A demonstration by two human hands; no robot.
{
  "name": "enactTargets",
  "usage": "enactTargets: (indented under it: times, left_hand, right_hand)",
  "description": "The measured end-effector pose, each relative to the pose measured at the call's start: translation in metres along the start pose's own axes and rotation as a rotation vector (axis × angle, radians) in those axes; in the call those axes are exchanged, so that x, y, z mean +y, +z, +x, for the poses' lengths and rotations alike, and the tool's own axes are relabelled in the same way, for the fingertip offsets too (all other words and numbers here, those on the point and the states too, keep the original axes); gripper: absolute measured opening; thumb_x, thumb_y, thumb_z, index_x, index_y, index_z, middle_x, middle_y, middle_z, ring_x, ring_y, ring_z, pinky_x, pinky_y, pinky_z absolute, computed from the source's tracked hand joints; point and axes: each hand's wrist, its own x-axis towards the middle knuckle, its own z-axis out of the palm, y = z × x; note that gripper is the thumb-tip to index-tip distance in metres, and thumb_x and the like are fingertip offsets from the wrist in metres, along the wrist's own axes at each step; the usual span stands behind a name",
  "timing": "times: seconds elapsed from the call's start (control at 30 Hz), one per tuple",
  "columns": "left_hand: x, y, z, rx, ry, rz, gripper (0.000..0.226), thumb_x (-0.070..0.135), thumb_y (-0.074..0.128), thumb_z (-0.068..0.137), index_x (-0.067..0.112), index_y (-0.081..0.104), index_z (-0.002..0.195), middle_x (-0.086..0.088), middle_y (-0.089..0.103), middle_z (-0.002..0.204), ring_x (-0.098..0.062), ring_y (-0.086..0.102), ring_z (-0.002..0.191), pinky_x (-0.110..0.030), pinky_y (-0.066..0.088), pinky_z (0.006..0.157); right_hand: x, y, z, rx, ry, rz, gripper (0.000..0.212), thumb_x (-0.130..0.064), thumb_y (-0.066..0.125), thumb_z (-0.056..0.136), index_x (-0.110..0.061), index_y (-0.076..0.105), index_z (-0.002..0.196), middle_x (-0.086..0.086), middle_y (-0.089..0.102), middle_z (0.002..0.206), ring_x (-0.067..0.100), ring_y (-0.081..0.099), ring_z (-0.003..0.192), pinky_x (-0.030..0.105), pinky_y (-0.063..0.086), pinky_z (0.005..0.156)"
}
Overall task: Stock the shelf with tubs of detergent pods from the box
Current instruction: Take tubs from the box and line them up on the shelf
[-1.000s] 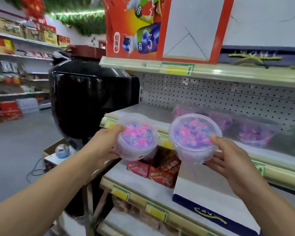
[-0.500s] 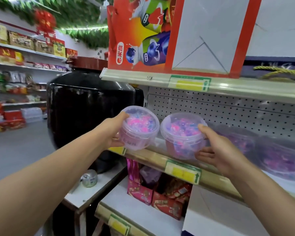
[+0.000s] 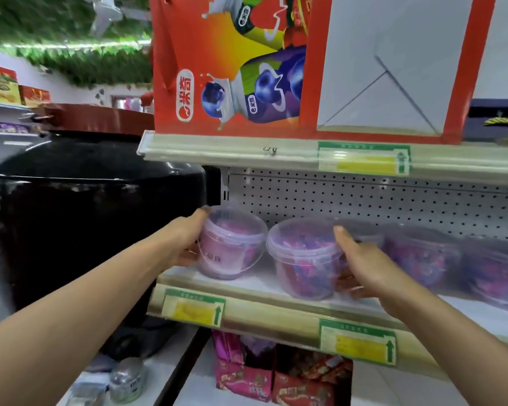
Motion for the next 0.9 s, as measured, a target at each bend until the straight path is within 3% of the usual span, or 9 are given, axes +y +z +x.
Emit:
enactTargets:
  times: [0.07,0.13,0.17,0.23,0.37,0.6,0.73,0.83,0.9]
  left_hand:
    - [-0.008,-0.004,0.011,0.027,0.041,0.114,0.061,0.059,0.034,0.094,0.006,0.057,0.115,-0.011,0.062,0.106,-0.028,0.058,0.098,-0.039,0.044,0.082]
    - [-0.016,-0.005,0.015,0.041,0.113,0.114,0.064,0.06,0.038,0.092,0.008,0.047,0.129,-0.011,0.06,0.119,-0.026,0.059,0.104,-0.04,0.046,0.084]
    - [-0.019,-0.005,0.013,0.059,0.17,0.102,0.068,0.061,0.042,0.089,0.01,0.039,0.135,-0.012,0.057,0.125,-0.026,0.058,0.107,-0.041,0.047,0.088]
    - [-0.024,-0.004,0.002,0.119,0.347,0.203,0.078,0.06,0.052,0.084,0.013,0.028,0.141,-0.012,0.045,0.138,-0.024,0.053,0.114,-0.042,0.045,0.096]
    - [-0.031,0.006,-0.017,0.191,0.619,0.571,0.065,0.047,0.068,0.079,0.023,0.039,0.132,-0.005,0.03,0.138,-0.024,0.035,0.124,-0.04,0.044,0.095]
    - [-0.029,0.005,0.02,0.343,0.719,0.807,0.042,0.029,0.059,0.087,0.023,0.049,0.127,-0.005,0.047,0.13,-0.029,0.041,0.118,-0.036,0.044,0.073]
    - [-0.026,0.006,0.044,0.318,0.788,0.819,0.04,0.013,0.058,0.082,0.018,0.056,0.121,-0.006,0.054,0.122,-0.029,0.043,0.112,-0.035,0.043,0.064]
    - [-0.021,0.007,0.057,0.281,0.805,0.854,0.041,0.014,0.061,0.081,0.019,0.055,0.122,-0.004,0.054,0.124,-0.028,0.043,0.114,-0.035,0.046,0.066]
    - [-0.021,0.01,0.058,0.29,0.823,0.908,0.045,0.018,0.062,0.081,0.019,0.053,0.125,-0.005,0.053,0.126,-0.029,0.044,0.116,-0.037,0.045,0.075]
  right_hand:
    - [-0.001,0.005,-0.007,0.065,-0.089,-0.212,0.067,-0.069,0.022,0.086,-0.014,0.061,0.083,0.013,0.068,0.1,0.028,0.062,0.095,0.034,0.044,0.08]
    - [0.002,0.012,-0.014,0.076,-0.123,-0.275,0.072,-0.071,0.028,0.082,-0.013,0.054,0.116,0.009,0.062,0.12,0.026,0.056,0.112,0.031,0.039,0.085]
    - [0.004,0.014,-0.018,0.075,-0.135,-0.275,0.081,-0.07,0.036,0.08,-0.013,0.036,0.137,0.007,0.054,0.134,0.024,0.051,0.121,0.032,0.037,0.089]
    - [0.003,0.02,-0.028,0.101,-0.207,-0.289,0.093,-0.064,0.053,0.079,-0.023,0.007,0.149,0.003,0.037,0.148,0.022,0.043,0.13,0.031,0.036,0.095]
    - [-0.001,0.035,-0.03,0.213,-0.316,-0.555,0.067,-0.048,0.061,0.084,-0.03,0.026,0.139,0.005,0.038,0.135,0.025,0.052,0.112,0.033,0.041,0.089]
    - [-0.022,0.068,-0.001,0.401,-0.373,-0.96,0.048,-0.041,0.054,0.091,-0.016,0.038,0.129,0.012,0.038,0.131,0.035,0.061,0.098,0.037,0.043,0.065]
    - [-0.023,0.082,0.022,0.559,-0.554,-1.108,0.03,-0.01,0.076,0.064,-0.009,0.064,0.092,0.017,0.063,0.091,0.026,0.057,0.041,0.023,0.02,0.037]
    - [-0.022,0.086,0.033,0.603,-0.629,-1.146,0.031,-0.004,0.044,0.064,-0.009,0.065,0.086,0.015,0.063,0.08,0.024,0.054,0.043,0.021,0.024,0.034]
    - [-0.021,0.085,0.031,0.573,-0.577,-1.128,0.035,-0.002,0.051,0.059,-0.007,0.066,0.091,0.017,0.062,0.083,0.029,0.059,0.053,0.022,0.028,0.034]
